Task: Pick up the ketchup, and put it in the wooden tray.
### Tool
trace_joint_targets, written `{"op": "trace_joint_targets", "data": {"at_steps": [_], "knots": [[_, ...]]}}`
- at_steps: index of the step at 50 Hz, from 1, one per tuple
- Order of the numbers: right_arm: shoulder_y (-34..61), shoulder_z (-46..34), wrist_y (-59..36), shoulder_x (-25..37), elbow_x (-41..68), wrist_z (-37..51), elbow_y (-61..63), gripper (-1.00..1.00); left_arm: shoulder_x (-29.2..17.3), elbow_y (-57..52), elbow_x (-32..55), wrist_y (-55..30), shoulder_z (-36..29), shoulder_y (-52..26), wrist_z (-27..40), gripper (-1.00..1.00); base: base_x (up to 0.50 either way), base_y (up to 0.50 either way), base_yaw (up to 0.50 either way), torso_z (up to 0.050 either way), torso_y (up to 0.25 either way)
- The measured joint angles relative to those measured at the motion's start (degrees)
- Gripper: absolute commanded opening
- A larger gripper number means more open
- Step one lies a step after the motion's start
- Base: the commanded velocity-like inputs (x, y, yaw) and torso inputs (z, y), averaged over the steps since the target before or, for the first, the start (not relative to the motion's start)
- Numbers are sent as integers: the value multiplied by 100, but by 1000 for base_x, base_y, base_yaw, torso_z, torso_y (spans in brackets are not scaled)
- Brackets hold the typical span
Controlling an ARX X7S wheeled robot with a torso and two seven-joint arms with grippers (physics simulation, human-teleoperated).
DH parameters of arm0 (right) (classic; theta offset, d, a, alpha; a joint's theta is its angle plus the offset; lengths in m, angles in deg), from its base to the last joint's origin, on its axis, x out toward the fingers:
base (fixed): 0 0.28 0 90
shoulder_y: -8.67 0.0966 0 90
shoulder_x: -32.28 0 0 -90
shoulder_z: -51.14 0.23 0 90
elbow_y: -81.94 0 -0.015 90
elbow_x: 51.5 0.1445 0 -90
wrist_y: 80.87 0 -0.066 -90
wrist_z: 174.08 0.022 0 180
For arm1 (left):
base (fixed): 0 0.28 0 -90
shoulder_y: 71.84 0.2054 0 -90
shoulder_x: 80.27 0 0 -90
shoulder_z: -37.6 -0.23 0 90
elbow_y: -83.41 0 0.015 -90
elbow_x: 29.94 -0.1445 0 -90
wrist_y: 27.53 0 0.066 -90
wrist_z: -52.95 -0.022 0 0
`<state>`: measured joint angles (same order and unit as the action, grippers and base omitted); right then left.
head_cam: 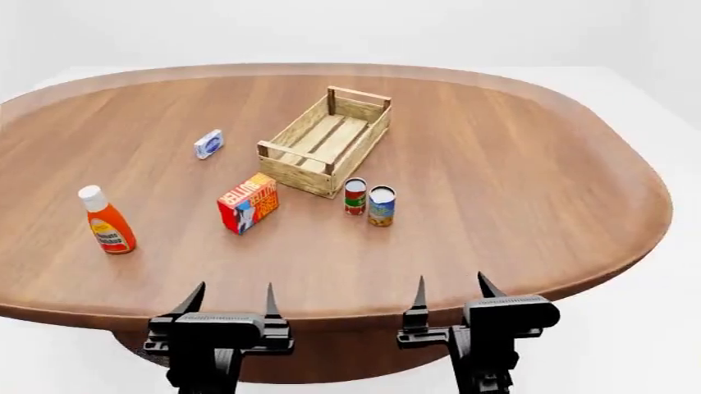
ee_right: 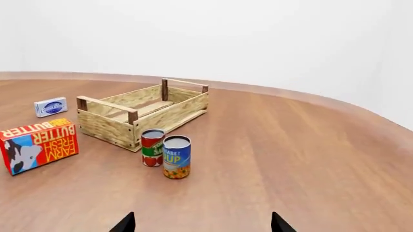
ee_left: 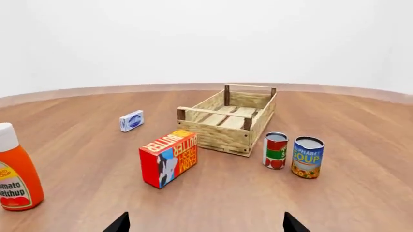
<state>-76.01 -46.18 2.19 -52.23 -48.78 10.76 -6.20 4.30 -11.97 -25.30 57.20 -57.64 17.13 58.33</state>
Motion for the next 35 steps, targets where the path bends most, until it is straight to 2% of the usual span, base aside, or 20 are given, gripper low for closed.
{"op": "trace_joint_targets", "data": {"at_steps": [20,35], "knots": [[309,-77,-470,214,209,-21,288,100,-190,-286,306,-306,-22,-275,38,100,0,-500,0,0,0],[873,-188,-1290,388,423,-196,562,100,-448,-483,509,-953,27,-965,15,100,0,-15,0,0,0]]}}
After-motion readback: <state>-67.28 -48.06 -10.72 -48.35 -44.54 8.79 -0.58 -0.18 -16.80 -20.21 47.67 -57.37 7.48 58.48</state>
